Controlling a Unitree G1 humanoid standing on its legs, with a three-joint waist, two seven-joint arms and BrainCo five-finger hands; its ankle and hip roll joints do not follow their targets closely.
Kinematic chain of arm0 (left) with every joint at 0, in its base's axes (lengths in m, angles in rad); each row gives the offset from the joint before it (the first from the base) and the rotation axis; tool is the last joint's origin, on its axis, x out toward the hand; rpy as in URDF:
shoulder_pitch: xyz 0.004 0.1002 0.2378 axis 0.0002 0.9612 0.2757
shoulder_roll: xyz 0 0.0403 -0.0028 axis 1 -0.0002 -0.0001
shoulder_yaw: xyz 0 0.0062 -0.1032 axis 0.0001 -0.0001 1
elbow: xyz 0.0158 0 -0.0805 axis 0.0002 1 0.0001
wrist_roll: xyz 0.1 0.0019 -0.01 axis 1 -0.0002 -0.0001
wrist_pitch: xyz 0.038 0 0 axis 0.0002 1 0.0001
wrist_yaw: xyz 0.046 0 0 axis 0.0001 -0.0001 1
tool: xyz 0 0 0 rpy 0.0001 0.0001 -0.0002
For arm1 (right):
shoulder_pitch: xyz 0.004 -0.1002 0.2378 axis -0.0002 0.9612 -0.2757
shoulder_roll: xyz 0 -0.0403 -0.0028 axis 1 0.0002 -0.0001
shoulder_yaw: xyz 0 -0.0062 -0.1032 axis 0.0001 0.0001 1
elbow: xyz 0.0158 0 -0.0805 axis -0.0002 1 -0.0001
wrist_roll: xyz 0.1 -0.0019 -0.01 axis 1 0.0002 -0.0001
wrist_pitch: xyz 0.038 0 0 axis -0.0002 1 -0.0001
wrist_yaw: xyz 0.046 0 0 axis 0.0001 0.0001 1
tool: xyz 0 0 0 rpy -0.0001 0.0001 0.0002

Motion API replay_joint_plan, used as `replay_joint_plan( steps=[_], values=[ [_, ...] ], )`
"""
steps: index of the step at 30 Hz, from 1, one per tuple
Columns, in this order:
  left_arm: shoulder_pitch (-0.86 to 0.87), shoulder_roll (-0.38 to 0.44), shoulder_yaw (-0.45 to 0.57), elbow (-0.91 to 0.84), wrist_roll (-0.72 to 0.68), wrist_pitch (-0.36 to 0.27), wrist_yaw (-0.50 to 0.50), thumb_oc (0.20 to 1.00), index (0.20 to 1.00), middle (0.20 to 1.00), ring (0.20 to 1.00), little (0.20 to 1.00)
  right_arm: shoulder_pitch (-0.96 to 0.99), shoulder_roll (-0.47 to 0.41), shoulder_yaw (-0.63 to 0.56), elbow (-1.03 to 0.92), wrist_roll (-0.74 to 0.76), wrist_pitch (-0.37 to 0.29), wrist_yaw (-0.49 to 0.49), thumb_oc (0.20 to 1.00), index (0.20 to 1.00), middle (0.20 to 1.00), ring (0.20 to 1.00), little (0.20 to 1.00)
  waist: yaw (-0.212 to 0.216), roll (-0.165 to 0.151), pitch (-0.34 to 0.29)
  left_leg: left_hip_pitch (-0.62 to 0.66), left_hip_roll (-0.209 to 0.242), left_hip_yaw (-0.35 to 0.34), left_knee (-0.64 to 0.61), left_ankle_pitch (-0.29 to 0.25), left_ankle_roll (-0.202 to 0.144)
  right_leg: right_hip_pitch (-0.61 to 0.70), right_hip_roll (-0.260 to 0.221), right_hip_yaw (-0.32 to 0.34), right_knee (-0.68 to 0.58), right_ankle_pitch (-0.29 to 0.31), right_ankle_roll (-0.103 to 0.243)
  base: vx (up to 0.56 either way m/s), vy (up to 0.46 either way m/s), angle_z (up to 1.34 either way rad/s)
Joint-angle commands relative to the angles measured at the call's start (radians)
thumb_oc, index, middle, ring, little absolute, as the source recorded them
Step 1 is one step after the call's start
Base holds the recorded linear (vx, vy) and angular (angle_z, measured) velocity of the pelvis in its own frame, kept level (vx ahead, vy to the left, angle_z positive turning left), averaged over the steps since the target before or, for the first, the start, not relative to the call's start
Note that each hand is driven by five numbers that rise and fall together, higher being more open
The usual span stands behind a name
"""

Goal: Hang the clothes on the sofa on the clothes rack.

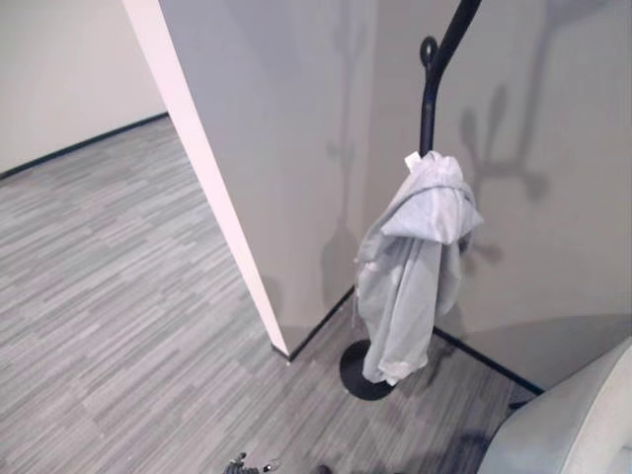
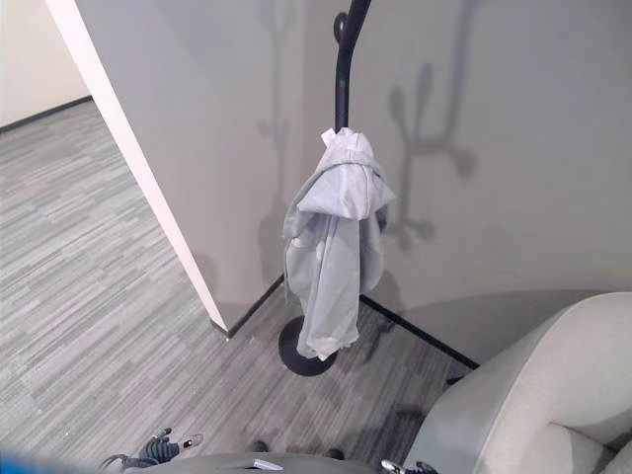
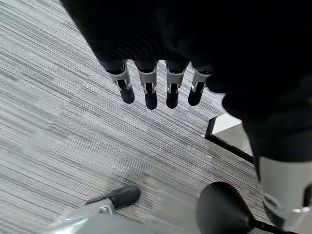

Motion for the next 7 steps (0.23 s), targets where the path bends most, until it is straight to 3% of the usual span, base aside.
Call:
replay_joint_plan(
  steps=[1, 7],
  values=[
    [-0.050, 0.007, -0.015, 0.006, -0.033, -0.023, -0.021, 1.000, 1.000, 1.000, 1.000, 1.000, -0.062, -0.027, -0.001, -0.022, 0.027, -0.013, 0.008, 1.000, 1.000, 1.000, 1.000, 1.000, 0.006, 0.025, 0.029, 0.076, 0.034, 0.017, 0.012, -0.113, -0.042, 0.017, -0.055, -0.048, 0.021, -0.036, 0.086, 0.00, 0.000, 0.00],
    [-0.060, -0.003, -0.017, 0.004, -0.059, -0.024, -0.039, 1.000, 1.000, 1.000, 1.000, 1.000, -0.067, -0.027, 0.015, -0.026, 0.009, -0.010, 0.009, 1.000, 1.000, 1.000, 1.000, 1.000, 0.005, 0.026, 0.025, 0.083, 0.036, 0.018, 0.012, -0.115, -0.043, 0.021, -0.054, -0.050, 0.019, -0.036, 0.084, 0.00, 0.000, 0.00]
  ],
)
